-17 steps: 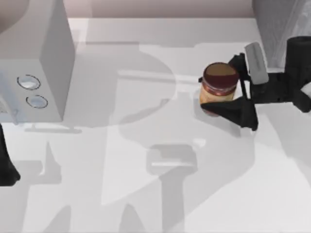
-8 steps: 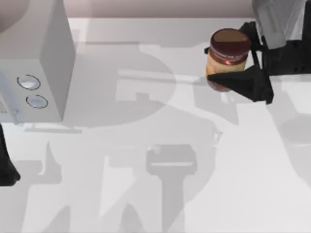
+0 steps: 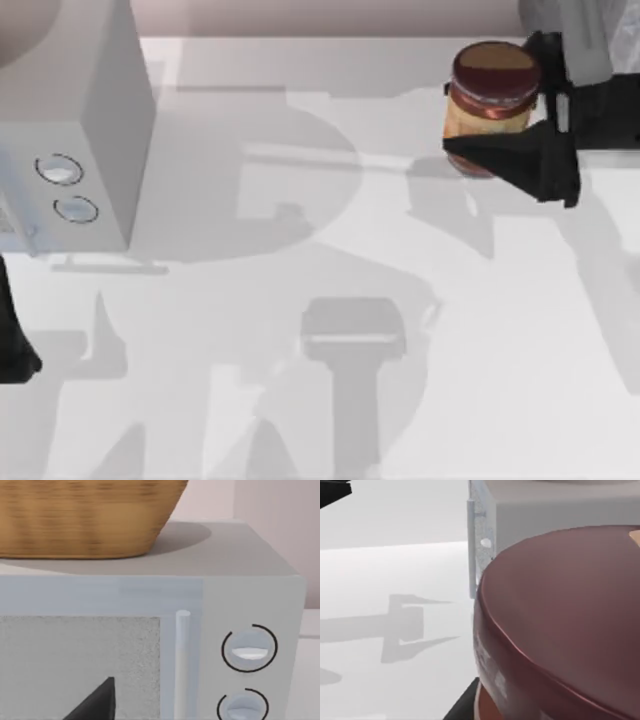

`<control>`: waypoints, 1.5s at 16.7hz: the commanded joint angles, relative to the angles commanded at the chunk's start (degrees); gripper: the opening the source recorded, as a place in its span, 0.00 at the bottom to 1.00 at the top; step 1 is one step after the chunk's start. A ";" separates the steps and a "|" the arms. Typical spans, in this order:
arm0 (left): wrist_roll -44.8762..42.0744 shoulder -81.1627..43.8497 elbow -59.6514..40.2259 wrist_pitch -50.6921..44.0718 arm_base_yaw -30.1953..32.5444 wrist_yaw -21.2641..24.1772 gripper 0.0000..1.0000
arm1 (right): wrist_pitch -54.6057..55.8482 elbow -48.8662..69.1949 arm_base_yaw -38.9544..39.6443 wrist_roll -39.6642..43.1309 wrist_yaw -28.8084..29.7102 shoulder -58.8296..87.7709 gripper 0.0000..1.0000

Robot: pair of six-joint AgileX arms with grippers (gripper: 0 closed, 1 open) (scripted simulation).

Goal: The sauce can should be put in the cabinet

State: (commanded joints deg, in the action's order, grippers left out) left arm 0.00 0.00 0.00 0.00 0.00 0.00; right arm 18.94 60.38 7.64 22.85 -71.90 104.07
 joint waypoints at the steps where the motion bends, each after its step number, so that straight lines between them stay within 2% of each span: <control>1: 0.00 0.00 0.00 0.00 0.00 0.00 1.00 | -0.82 -1.83 -0.47 -1.04 2.38 -3.57 0.00; 5: 0.00 0.00 0.00 0.00 0.00 0.00 1.00 | -4.72 -11.35 -2.83 -6.16 14.76 -21.99 0.00; 13: 0.00 0.00 0.00 0.00 0.00 0.00 1.00 | -13.14 -36.68 -7.28 -17.00 46.01 -66.72 0.00; 17: 0.00 0.00 0.00 0.00 0.00 0.00 1.00 | -16.46 -48.92 -8.04 -20.74 59.75 -86.96 0.00; 21: 0.00 0.00 0.00 0.00 0.00 0.00 1.00 | -18.43 -57.64 -7.86 -22.56 69.05 -100.35 0.00; 25: 0.00 0.00 0.00 0.00 0.00 0.00 1.00 | -18.94 -60.38 -7.64 -22.85 71.90 -104.07 0.00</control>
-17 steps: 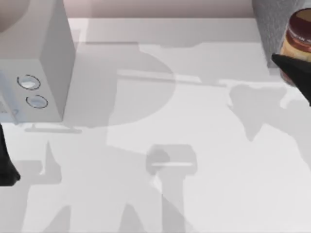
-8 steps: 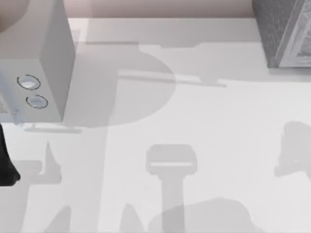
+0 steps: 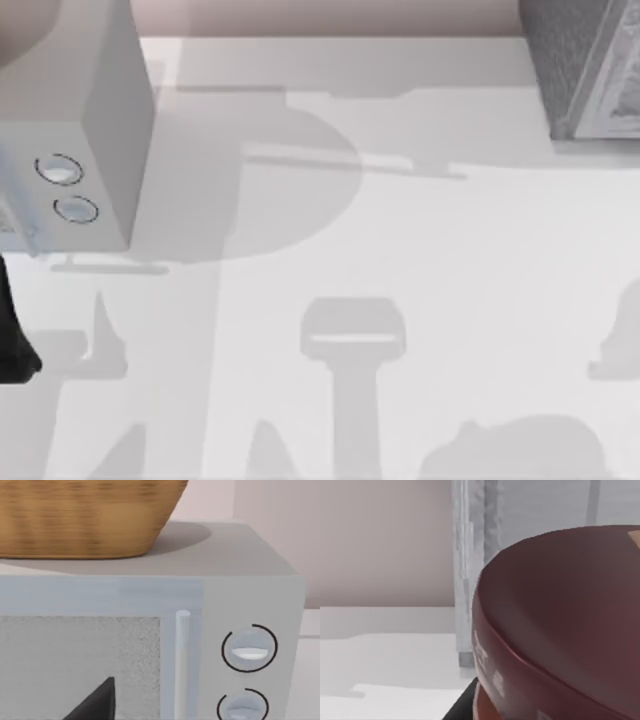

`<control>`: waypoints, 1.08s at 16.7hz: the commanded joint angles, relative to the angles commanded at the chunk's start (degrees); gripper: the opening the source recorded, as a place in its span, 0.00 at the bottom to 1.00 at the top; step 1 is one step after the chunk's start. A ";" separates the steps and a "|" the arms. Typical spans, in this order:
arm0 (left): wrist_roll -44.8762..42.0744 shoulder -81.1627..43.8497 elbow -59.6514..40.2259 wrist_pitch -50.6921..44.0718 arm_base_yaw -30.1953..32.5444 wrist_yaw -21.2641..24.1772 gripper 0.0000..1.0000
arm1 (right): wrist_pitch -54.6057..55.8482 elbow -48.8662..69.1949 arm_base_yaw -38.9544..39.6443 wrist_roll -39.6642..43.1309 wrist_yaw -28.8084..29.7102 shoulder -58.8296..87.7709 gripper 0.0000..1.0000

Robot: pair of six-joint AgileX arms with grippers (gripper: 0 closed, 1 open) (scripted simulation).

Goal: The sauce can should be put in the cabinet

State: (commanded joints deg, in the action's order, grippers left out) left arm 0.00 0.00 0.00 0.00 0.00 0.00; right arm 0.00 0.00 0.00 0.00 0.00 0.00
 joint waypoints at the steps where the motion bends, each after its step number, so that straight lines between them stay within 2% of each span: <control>1: 0.00 0.00 0.00 0.00 0.00 0.00 1.00 | 0.00 0.00 0.00 0.00 0.00 0.00 0.00; 6: 0.00 0.00 0.00 0.00 0.00 0.00 1.00 | -0.19 0.72 0.12 -0.04 -0.03 0.86 0.00; 10: 0.00 0.00 0.00 0.00 0.00 0.00 1.00 | -3.15 9.26 1.06 -0.04 1.37 8.68 0.00; 13: 0.00 0.00 0.00 0.00 0.00 0.00 1.00 | -6.80 22.03 2.12 -0.37 3.30 18.58 0.00; 18: 0.00 0.00 0.00 0.00 0.00 0.00 1.00 | -14.34 52.17 4.32 -1.21 7.10 38.78 0.00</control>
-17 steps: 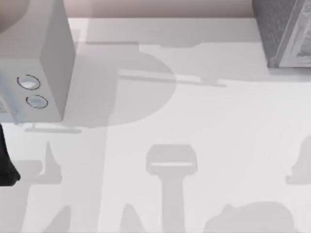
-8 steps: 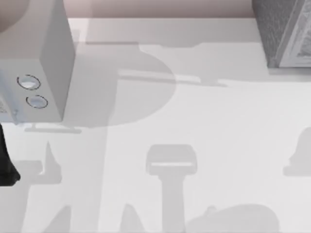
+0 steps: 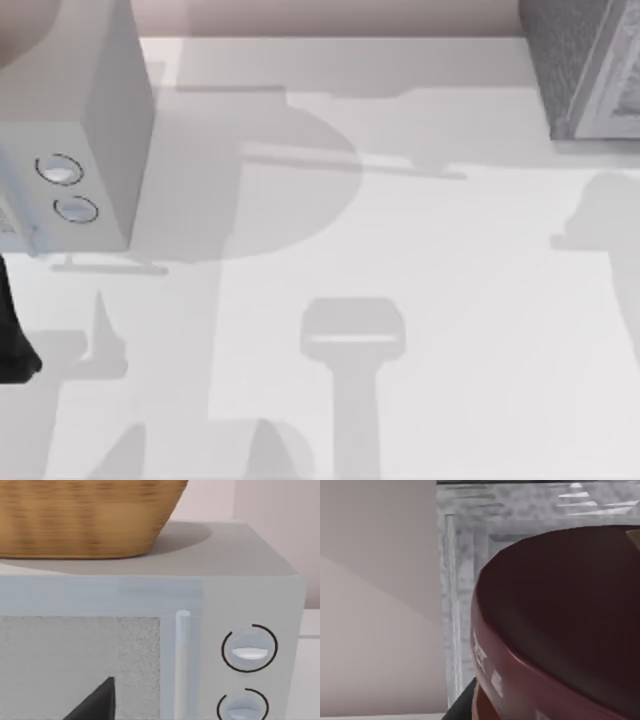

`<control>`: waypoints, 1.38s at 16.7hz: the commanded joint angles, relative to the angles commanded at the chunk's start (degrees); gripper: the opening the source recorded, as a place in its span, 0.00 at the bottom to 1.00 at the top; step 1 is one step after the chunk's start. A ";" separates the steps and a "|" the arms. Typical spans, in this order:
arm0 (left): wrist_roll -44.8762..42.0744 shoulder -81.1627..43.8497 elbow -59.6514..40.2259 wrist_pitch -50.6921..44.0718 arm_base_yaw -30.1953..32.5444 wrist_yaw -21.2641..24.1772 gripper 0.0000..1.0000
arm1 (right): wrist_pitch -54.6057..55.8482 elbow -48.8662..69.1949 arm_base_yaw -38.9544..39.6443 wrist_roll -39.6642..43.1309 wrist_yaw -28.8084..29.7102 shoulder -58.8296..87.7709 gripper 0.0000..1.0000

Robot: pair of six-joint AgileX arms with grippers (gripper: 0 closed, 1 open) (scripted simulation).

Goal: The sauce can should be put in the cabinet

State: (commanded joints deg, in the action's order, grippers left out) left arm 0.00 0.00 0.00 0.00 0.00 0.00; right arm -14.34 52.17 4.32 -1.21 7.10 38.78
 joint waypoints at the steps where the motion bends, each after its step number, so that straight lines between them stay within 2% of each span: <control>1: 0.00 0.00 0.00 0.00 0.00 0.00 1.00 | -1.61 6.48 0.51 -0.14 0.73 4.26 0.00; 6: 0.00 0.00 0.00 0.00 0.00 0.00 1.00 | -9.41 35.53 3.37 -0.35 3.52 24.06 0.00; 10: 0.00 0.00 0.00 0.00 0.00 0.00 1.00 | -13.79 49.98 5.64 -0.04 4.34 34.89 0.00; 13: 0.00 0.00 0.00 0.00 0.00 0.00 1.00 | -15.23 54.42 6.57 0.21 4.42 38.48 0.00; 20: 0.00 0.00 0.00 0.00 0.00 0.00 1.00 | -14.83 55.10 6.22 0.12 4.26 39.33 0.00; 23: 0.00 0.00 0.00 0.00 0.00 0.00 1.00 | -13.91 60.34 5.34 0.13 3.40 44.42 0.00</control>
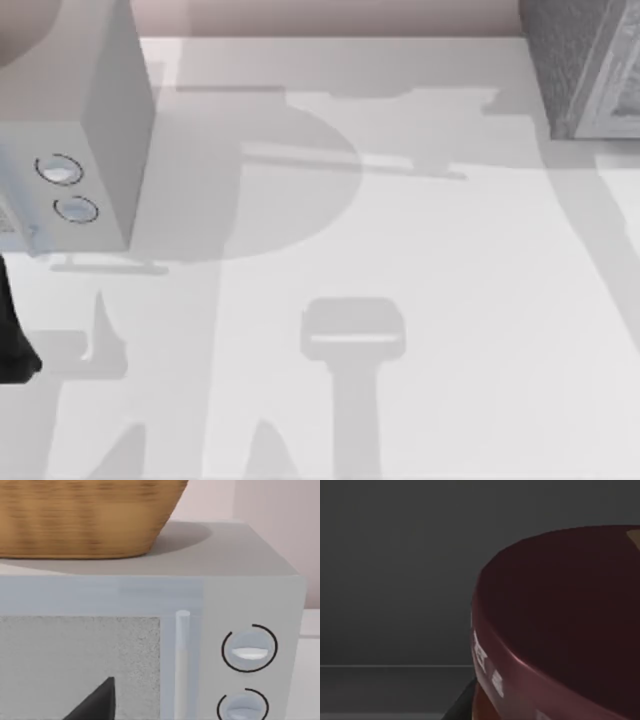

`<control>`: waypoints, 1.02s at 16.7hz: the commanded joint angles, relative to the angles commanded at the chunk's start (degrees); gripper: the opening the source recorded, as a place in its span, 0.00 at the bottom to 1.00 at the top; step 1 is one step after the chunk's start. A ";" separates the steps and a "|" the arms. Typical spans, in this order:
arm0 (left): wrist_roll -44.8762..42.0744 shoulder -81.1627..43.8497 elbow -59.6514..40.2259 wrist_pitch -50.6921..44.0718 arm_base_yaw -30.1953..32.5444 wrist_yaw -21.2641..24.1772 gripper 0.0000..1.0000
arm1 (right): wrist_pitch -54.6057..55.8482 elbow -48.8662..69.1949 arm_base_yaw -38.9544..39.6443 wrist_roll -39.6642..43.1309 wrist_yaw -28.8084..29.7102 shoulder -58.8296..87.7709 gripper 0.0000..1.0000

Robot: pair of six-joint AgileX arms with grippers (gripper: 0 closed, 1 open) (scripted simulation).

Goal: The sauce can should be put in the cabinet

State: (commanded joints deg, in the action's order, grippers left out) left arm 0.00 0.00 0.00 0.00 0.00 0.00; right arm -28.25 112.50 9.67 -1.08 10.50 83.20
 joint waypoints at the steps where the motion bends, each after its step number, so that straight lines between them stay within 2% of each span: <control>1: 0.00 0.00 0.00 0.00 0.00 0.00 1.00 | 0.33 2.46 -0.32 -0.01 -0.31 2.69 0.00; 9: 0.00 0.00 0.00 0.00 0.00 0.00 1.00 | 2.01 16.65 -2.96 0.13 -2.67 21.60 0.00; 15: 0.00 0.00 0.00 0.00 0.00 0.00 1.00 | 3.22 19.15 -3.77 0.01 -3.38 23.81 0.00; 17: 0.00 0.00 0.00 0.00 0.00 0.00 1.00 | 3.22 19.15 -3.77 0.01 -3.38 23.81 0.15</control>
State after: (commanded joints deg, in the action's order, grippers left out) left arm 0.00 0.00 0.00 0.00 0.00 0.00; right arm -25.03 131.65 5.90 -1.07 7.12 107.01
